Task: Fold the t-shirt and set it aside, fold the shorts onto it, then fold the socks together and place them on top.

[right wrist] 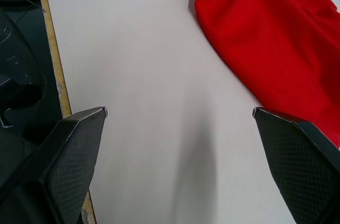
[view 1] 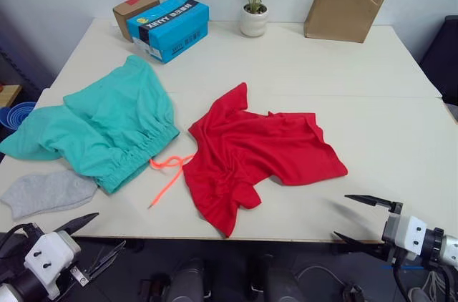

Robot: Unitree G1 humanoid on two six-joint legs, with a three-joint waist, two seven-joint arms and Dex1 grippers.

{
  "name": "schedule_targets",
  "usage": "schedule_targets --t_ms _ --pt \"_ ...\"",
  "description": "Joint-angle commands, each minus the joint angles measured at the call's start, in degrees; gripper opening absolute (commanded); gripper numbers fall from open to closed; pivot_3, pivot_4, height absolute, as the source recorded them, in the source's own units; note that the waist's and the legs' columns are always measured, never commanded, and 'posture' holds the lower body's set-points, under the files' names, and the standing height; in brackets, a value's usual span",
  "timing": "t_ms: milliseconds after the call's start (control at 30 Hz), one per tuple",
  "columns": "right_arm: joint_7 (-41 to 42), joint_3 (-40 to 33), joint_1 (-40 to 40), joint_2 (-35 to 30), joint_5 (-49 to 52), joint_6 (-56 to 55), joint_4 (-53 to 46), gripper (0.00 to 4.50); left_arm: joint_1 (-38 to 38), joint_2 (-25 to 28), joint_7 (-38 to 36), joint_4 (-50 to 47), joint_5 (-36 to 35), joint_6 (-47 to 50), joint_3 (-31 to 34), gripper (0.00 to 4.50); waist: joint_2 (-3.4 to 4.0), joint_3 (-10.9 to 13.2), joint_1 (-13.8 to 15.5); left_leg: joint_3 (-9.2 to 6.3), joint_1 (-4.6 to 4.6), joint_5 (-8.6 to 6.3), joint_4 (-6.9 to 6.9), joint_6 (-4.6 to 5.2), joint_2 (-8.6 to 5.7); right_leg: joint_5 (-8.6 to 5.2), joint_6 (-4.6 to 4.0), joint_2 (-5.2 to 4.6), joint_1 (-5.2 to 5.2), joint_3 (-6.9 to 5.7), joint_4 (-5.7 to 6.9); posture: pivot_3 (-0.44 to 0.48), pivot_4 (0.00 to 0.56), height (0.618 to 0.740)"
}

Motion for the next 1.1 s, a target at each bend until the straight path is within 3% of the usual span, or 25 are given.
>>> schedule_targets --t_ms 33,233,333,433,533,733,900,1100 --pt "-0.2 -0.6 0.7 0.1 0.9 0.4 -1.4 4.5 0.6 -0.2 -0.2 -1.0 -0.7 0.0 0.2 4.45 0.0 0.0 0.0 0.0 0.0 0.0 0.0 0.0 0.0 0.0 0.0 0.0 0.0 0.0 0.0 0.0 0.15 0.74" --pt "-0.2 -1.3 0.4 -0.4 1.1 1.0 -1.5 4.5 1.4 1.0 -2.2 -8.0 -5.2 6.9 -3.8 4.45 0.0 0.0 0.0 0.0 0.0 0.0 -0.03 0.0 0.0 0.01 0.01 0.0 -0.02 -0.01 0.0 0.0 0.15 0.74" --pt "-0.8 -1.9 -1.2 -1.1 1.9 3.1 -3.1 4.5 0.7 5.7 -0.9 -15.9 -10.3 20.5 -6.1 4.45 0.0 0.0 0.1 -0.01 0.0 0.0 0.01 0.0 0.0 0.0 0.0 0.0 0.02 0.0 0.0 0.0 0.15 0.74" --pt "-1.0 -1.9 -6.0 -2.6 2.5 6.2 -4.5 4.5 -7.2 9.9 1.2 -19.4 -10.2 26.7 -11.4 4.45 0.45 0.0 0.0 -0.02 0.0 0.08 0.04 0.05 -0.03 0.02 -0.01 0.0 0.05 0.04 0.02 0.0 0.15 0.74" --pt "-2.0 -1.2 -11.3 -4.3 -3.4 3.4 -1.4 4.5 -14.9 12.0 1.7 -19.7 -6.9 28.4 -17.7 4.45 0.54 -0.1 0.0 0.02 0.01 0.17 0.09 0.08 -0.07 0.11 0.07 0.0 0.06 0.07 0.07 0.0 0.15 0.74" --pt "-2.3 0.7 -18.9 -6.9 -8.3 0.7 5.1 4.5 -28.6 14.8 -1.3 -15.1 6.0 22.1 -35.0 4.45 0.56 -0.1 0.0 0.1 0.01 0.5 0.02 -0.19 -0.09 0.16 0.22 0.01 -0.12 0.05 0.4 0.0 0.15 0.74" --pt "-1.5 1.6 -20.5 -8.0 -9.1 -0.3 8.0 4.5 -34.7 11.8 -0.3 -9.2 11.5 16.8 -40.9 4.45 0.58 -0.1 0.0 0.07 0.04 0.62 0.02 -0.2 -0.06 0.15 0.2 0.02 -0.12 0.0 0.5 0.0 0.15 0.74" --pt "-3.6 2.4 -22.3 -8.5 -12.0 -0.8 10.6 4.5 -35.7 9.5 -0.6 -6.2 15.4 11.7 -45.6 4.45 0.59 -0.1 -0.2 0.09 0.06 0.63 0.06 -0.13 -0.06 0.19 0.25 -0.01 -0.11 0.06 0.54 0.0 0.15 0.74"
